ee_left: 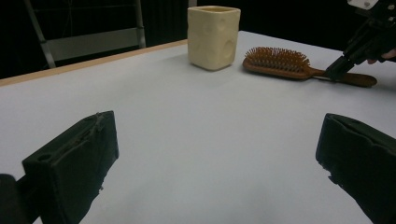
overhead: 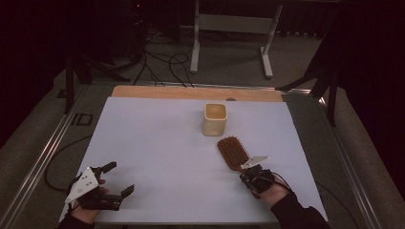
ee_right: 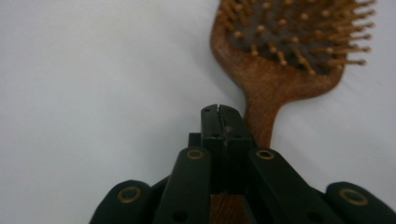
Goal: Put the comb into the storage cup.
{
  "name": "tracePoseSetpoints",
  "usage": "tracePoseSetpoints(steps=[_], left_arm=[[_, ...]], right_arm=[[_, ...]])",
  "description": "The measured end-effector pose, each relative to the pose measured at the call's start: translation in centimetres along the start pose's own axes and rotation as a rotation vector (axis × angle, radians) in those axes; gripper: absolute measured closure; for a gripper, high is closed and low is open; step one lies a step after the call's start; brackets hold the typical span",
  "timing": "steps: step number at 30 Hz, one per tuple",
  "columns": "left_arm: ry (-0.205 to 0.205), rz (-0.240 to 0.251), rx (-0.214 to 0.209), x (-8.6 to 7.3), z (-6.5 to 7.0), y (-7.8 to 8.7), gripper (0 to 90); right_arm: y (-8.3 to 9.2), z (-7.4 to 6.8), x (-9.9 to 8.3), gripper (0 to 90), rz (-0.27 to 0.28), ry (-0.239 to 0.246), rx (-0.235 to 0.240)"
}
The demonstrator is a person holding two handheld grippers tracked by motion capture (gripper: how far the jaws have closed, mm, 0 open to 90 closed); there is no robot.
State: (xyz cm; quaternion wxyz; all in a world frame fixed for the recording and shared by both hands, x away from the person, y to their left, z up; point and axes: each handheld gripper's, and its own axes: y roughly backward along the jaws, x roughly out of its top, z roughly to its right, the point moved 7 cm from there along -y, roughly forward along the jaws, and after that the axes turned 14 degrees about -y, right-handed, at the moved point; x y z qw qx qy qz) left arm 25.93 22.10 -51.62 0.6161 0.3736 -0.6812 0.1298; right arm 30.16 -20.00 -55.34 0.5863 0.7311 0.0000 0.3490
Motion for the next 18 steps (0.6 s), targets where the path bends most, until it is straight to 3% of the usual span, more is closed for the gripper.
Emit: tracePoseSetpoints(steps=[18], left_arm=[[-0.002, 0.000, -0.003, 0.0, 0.1, -0.1, 0.0]], right_arm=[[0.0, 2.5, -0.4, 90.0, 0.001, -0.040, -0.034]])
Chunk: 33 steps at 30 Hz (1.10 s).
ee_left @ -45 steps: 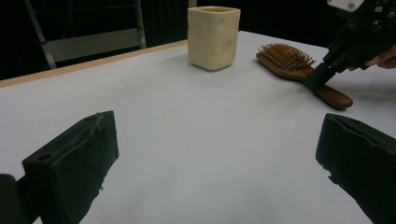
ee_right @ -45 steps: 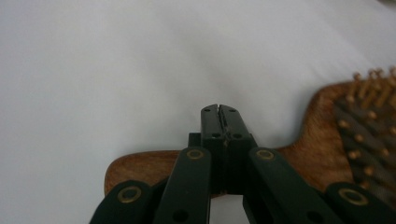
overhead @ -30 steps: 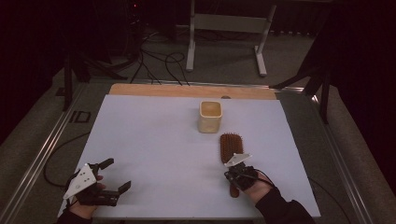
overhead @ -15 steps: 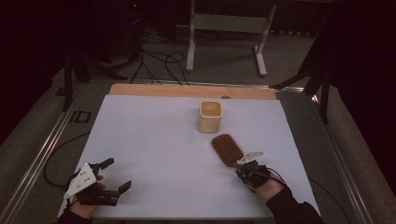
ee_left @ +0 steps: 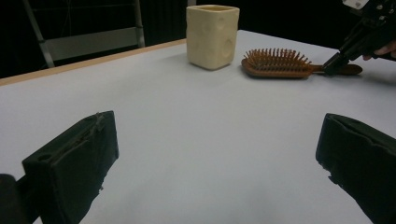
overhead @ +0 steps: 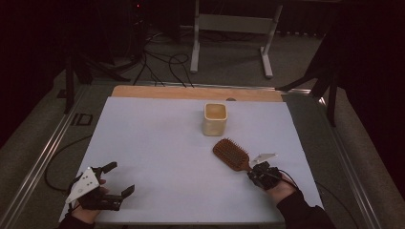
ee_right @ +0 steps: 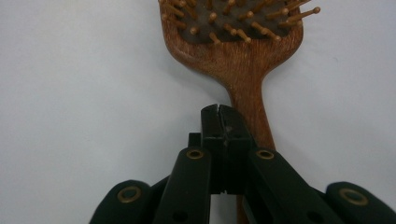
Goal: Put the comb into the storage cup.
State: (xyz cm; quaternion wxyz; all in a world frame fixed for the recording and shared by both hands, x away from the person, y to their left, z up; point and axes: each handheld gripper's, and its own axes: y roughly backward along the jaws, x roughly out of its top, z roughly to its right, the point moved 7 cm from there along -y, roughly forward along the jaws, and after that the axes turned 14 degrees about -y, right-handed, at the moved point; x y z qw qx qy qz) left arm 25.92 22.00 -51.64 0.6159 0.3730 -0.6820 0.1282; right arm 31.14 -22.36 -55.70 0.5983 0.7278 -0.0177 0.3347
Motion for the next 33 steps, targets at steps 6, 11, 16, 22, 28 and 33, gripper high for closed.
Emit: tracePoseSetpoints(steps=[6, 11, 16, 22, 28, 33], left_arm=[[0.000, 0.000, -0.004, 0.0, 0.1, 0.0, 0.0], [0.001, 0.002, -0.004, 0.0, 0.0, 0.0, 0.0], [0.001, 0.001, -0.005, 0.0, 0.1, 0.0, 0.0], [0.000, 0.002, -0.005, 0.0, 0.0, 0.0, 0.0], [0.001, 0.001, -0.004, 0.0, 0.0, 0.0, 0.0], [-0.001, 0.002, -0.005, 0.0, 0.0, 0.0, 0.0]], right_arm=[[0.8, -0.4, 0.5, 90.0, 0.025, 0.027, 0.016], [1.5, -0.4, 1.1, 90.0, 0.041, 0.045, 0.006], [2.2, -0.5, 1.7, 90.0, 0.037, 0.089, 0.012], [2.5, -0.5, 1.9, 89.9, -0.010, 0.138, 0.017], [2.3, -0.1, 2.0, 85.5, -0.053, 0.161, 0.027], [1.9, 0.4, 2.1, 79.7, -0.066, 0.157, 0.030]])
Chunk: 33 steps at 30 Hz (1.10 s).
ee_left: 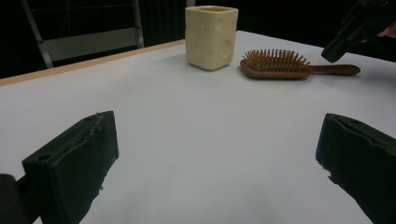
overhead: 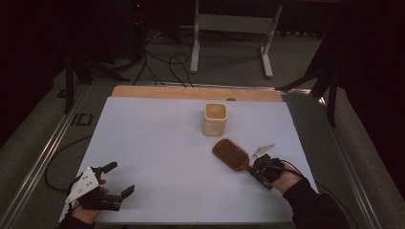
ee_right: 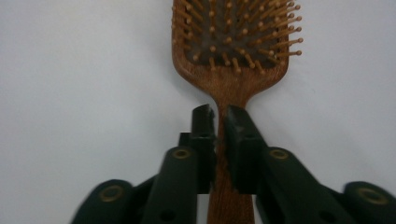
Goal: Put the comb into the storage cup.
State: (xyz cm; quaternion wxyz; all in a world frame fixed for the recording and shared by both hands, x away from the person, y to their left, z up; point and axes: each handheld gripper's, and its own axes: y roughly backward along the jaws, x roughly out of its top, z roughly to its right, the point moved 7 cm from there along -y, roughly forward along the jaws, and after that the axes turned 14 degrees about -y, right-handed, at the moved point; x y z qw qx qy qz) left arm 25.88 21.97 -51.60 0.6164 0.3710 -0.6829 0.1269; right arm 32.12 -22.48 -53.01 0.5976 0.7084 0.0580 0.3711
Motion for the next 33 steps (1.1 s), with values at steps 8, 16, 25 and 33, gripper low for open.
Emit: tracePoseSetpoints(steps=[8, 16, 25, 33], left_arm=[[0.001, 0.000, -0.001, 0.0, 0.0, 0.0, 0.0], [0.004, 0.000, -0.001, 0.0, 0.0, 0.0, 0.0], [0.006, 0.001, -0.002, 0.0, -0.1, 0.0, 0.0], [0.007, 0.002, -0.002, 0.0, -0.1, 0.0, 0.0]], right_arm=[[-0.8, 0.3, 0.0, 48.2, -0.044, -0.015, 0.017], [-1.5, 0.3, 0.4, 25.6, -0.098, -0.014, 0.049], [-2.2, 0.6, 0.6, 19.6, -0.153, -0.018, 0.057], [-2.9, 0.5, 0.8, 13.4, -0.192, -0.026, 0.053]])
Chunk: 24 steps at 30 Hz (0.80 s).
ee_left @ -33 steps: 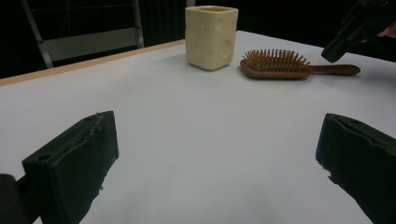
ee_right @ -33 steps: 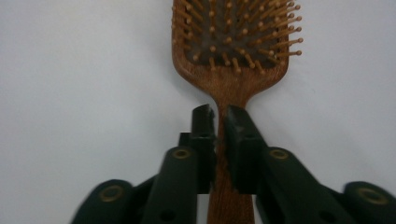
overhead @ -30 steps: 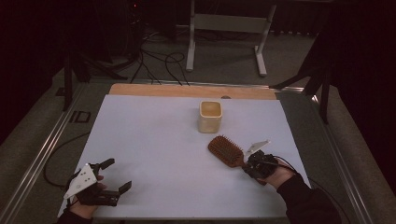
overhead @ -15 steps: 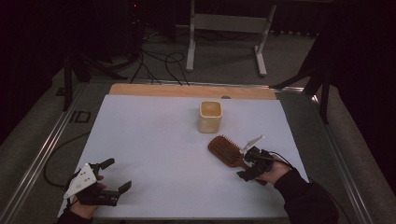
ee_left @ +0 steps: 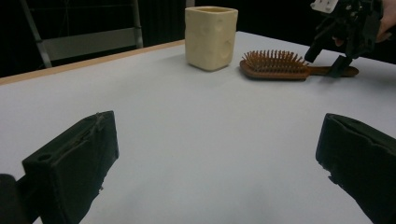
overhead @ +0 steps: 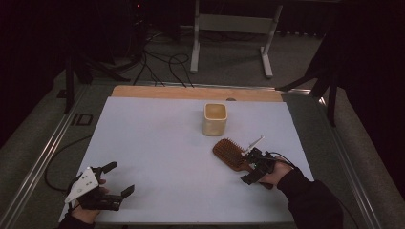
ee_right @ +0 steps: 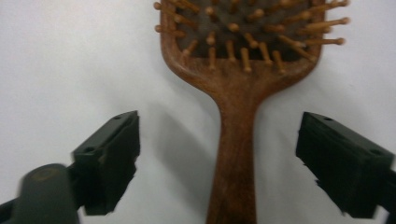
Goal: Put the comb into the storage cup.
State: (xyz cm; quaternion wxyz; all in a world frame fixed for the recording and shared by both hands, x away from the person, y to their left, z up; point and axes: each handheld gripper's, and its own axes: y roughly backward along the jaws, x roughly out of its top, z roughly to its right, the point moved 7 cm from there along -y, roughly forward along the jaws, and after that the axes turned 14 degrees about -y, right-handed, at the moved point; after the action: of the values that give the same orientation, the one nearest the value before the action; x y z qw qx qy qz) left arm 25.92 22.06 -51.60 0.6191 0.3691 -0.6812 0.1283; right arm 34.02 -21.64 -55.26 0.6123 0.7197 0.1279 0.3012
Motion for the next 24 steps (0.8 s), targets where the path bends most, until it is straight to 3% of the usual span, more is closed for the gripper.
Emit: tracePoseSetpoints(steps=[3, 10, 14, 24], left_arm=[[0.000, 0.000, -0.001, 0.01, 0.02, -0.01, 0.0], [0.000, 0.000, -0.001, 0.00, 0.01, 0.00, 0.0], [0.000, 0.000, -0.002, 0.01, 0.03, -0.01, 0.0], [-0.001, 0.001, -0.003, 0.02, 0.05, 0.00, 0.0]], right_arm=[[-0.23, 0.10, 0.21, 15.5, -0.015, -0.011, -0.016], [-0.28, 0.35, 0.54, 34.8, -0.061, 0.008, -0.049], [-0.11, 0.43, 0.93, 49.3, -0.059, -0.010, -0.058], [-0.56, 0.73, 1.02, 65.8, -0.112, 0.013, -0.076]])
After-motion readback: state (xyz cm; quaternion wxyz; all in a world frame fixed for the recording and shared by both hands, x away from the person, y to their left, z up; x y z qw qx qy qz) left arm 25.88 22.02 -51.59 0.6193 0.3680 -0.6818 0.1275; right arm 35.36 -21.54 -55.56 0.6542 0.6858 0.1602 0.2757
